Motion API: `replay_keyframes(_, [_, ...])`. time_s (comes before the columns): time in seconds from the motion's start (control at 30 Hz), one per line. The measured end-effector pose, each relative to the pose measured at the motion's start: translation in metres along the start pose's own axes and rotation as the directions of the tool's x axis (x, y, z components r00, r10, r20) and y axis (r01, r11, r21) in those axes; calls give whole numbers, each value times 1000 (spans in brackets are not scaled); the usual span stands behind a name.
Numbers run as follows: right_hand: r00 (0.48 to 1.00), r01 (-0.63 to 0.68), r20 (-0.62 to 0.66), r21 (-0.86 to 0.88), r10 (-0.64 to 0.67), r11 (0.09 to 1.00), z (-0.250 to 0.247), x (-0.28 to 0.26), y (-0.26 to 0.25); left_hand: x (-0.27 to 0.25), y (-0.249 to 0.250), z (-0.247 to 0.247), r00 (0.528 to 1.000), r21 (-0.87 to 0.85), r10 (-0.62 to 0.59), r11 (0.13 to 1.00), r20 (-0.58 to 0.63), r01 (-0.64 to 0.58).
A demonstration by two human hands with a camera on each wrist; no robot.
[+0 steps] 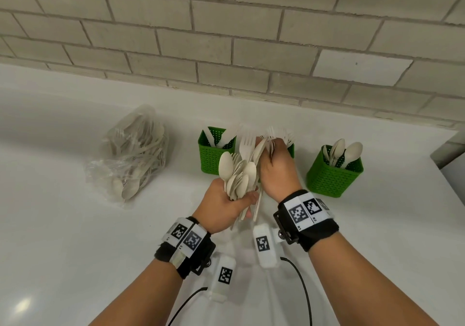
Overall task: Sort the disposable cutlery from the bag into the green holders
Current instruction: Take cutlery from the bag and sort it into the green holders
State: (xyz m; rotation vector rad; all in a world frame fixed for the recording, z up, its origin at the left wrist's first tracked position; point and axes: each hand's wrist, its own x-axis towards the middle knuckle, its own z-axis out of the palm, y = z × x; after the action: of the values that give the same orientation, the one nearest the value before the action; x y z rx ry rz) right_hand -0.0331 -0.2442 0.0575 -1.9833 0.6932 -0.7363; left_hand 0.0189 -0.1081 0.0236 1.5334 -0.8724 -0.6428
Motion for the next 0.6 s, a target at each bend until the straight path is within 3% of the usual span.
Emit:
replay_keyframes(0.17, [983,123,157,-215,-90,969,-1,-12,8,1,-4,1,997,62,63,996,-51,-59])
replay_keyframes(0.23, [973,161,201,-217,-117,963,-1,-12,10,0,-6,3,991,126,118,986,-55,-110])
replay_keyframes(0.33, [954,153,283,-158,-103,976,-3,-10,7,0,-11,1,985,187,165,970,-45,-154])
replay_keyframes(0.43, [958,94,275,-44,-78,995,-9,-9,5,0,-8,-1,992,158,124,980,-20,-119])
replay_keyframes(0.6, [971,-115,234,257,54,960,-15,-8,-5,0,3,-3,993,-164,78,982,-91,-92])
